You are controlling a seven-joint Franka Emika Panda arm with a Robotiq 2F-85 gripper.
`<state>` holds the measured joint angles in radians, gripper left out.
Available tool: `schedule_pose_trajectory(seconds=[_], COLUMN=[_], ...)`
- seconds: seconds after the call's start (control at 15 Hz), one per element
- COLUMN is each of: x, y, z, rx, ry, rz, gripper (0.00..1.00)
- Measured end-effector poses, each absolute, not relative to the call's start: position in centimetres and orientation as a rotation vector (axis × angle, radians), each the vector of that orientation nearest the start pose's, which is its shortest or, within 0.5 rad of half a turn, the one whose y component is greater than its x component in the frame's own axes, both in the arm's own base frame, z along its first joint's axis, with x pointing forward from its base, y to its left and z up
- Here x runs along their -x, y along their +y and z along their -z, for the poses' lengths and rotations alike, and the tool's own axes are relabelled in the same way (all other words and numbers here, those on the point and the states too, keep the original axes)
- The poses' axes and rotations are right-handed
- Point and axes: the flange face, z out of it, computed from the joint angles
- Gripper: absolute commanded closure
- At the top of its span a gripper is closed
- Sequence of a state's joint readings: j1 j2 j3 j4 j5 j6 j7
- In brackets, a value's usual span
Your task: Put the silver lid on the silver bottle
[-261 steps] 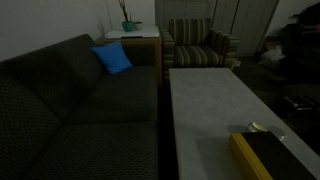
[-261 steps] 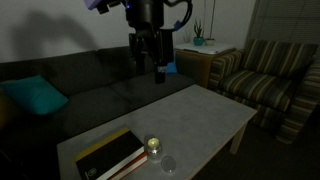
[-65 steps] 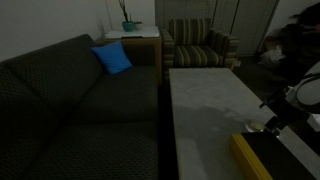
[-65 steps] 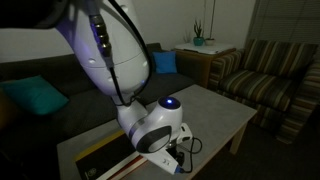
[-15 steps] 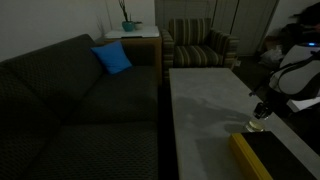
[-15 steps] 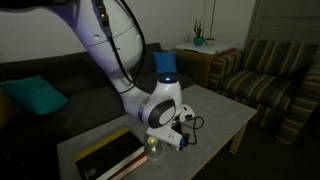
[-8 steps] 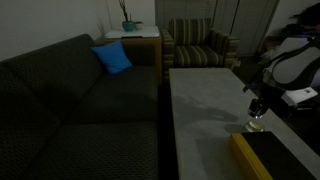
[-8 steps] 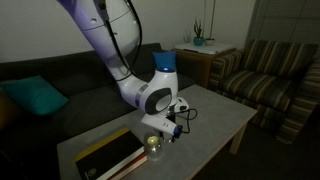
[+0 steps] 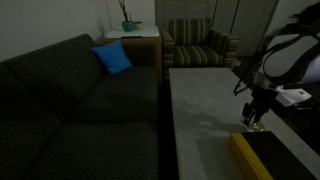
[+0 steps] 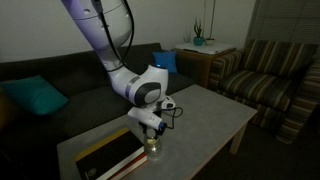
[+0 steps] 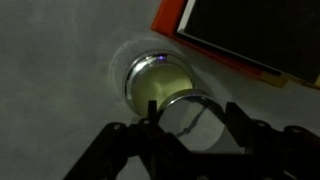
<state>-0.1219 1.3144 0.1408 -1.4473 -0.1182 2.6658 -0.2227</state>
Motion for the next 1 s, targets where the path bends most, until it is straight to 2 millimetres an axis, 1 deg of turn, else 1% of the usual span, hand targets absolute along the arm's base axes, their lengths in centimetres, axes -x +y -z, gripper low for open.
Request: schedule_pose_trajectory(seconds=[0.2,0.67,1.0], x=[-62.2,-62.1,-62.1], y=[0.8,-1.0,-1.7], z=[10.5,10.6,10.7], rx=[3.040,3.116,3.140], ry=[-0.349,-0.280,-0.244], rz=[-0.126,-0.145,-0.151], gripper=[0.57,0.57,0.57])
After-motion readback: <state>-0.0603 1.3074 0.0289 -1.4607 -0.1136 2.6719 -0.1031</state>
